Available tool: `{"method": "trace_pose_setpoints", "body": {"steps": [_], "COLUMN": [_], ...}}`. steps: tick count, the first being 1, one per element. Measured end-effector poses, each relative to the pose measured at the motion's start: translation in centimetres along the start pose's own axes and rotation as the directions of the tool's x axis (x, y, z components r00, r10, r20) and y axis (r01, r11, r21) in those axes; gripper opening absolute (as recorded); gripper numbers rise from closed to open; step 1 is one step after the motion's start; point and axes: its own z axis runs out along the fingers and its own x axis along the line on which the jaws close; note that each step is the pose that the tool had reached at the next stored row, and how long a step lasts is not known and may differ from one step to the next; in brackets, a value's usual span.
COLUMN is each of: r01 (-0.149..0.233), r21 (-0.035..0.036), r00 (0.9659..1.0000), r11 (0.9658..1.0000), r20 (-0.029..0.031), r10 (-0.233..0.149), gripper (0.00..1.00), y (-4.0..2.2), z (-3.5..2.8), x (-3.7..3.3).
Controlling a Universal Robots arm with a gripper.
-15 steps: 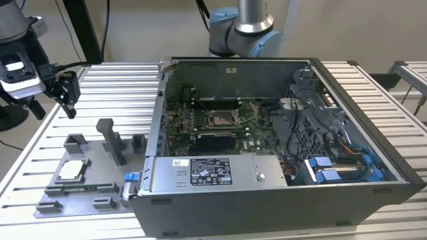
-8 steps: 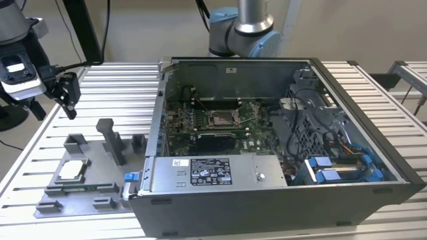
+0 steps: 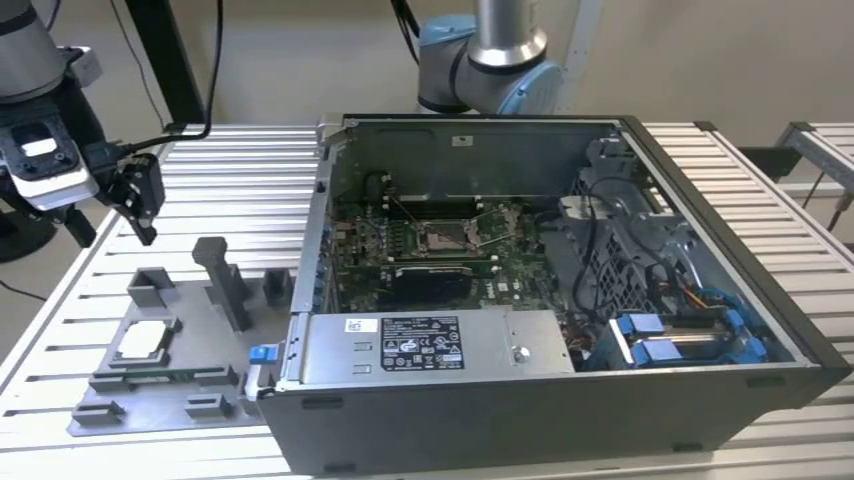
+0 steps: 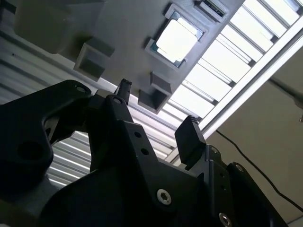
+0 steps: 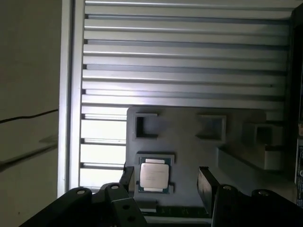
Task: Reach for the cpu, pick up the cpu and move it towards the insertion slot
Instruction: 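Pick up the cpu and move it towards the insertion slot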
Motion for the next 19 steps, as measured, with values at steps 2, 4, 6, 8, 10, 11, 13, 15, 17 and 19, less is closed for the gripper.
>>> {"method": "trace_pose_setpoints", "body": {"steps": [2,4,6,8,10,11,13,15,17,19], "r01": [0.0,0.0,0.0,0.0,0.0,0.0,0.0,0.0,0.0,0.0], "r21": [0.0001,0.0,0.0,0.0001,0.0001,0.0001,0.0,0.0001,0.0001,0.0], "r00": [1.0,1.0,1.0,1.0,1.0,1.0,1.0,1.0,1.0,1.0], "r11": [1.0,1.0,1.0,1.0,1.0,1.0,1.0,1.0,1.0,1.0], "r20": [-0.001,-0.0009,-0.0009,-0.0012,-0.0012,-0.0012,-0.0013,-0.0015,-0.0019,-0.0022], "r10": [0.0,0.0,0.0,0.0,0.0,0.0,0.0,0.0,0.0,0.0], "gripper": [1.0,1.0,1.0,1.0,1.0,1.0,1.0,1.0,1.0,1.0], "y": [-0.02,-0.03,-0.05,-0.07,-0.08,-0.09,-0.11,-0.19,-0.35,-0.56], "z": [0.35,0.71,1.07,1.43,1.79,1.97,2.33,2.7,3.04,3.38], "x": [0.0,0.0,-0.01,-0.01,-0.01,-0.01,-0.01,-0.01,0.01,0.03]}}
